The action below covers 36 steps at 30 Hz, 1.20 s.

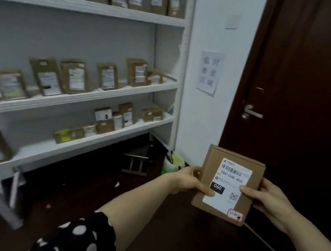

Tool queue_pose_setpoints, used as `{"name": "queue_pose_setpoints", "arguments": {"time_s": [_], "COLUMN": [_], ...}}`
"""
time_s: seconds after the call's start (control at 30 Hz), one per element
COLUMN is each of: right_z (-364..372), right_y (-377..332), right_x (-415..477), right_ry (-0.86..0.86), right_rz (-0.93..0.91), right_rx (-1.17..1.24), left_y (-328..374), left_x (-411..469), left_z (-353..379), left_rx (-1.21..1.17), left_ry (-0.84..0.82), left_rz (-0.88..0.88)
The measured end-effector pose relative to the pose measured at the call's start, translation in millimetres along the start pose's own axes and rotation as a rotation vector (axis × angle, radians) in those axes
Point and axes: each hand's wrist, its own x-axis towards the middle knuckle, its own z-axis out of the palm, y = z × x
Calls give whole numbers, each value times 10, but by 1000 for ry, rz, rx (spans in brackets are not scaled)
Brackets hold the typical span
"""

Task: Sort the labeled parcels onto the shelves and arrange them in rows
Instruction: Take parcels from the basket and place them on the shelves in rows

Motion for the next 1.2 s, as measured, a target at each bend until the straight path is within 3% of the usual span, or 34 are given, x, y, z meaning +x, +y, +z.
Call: {"name": "queue_pose_setpoints", "arguments": {"time_s": [0.27,0.53,0.87,1.2], "right_z": [1075,2095,3367,3885], "right_y": [35,-457,-950,-1229], "right_x": [403,1059,2147,2946], "right_ry": [-266,-417,-448,-463], "right_rz": [5,-103,-123,-166], "right_rx": [-39,-121,-101,-102], "left_y": [-345,-283,139,400], "left_x": [-512,-633,-367,253], "left_z": [-927,-2017,-3546,-4291], "left_rx": [-157,-169,-149,-164], "left_ry": [309,474,523,592], "left_rz": [6,62,72,108]}}
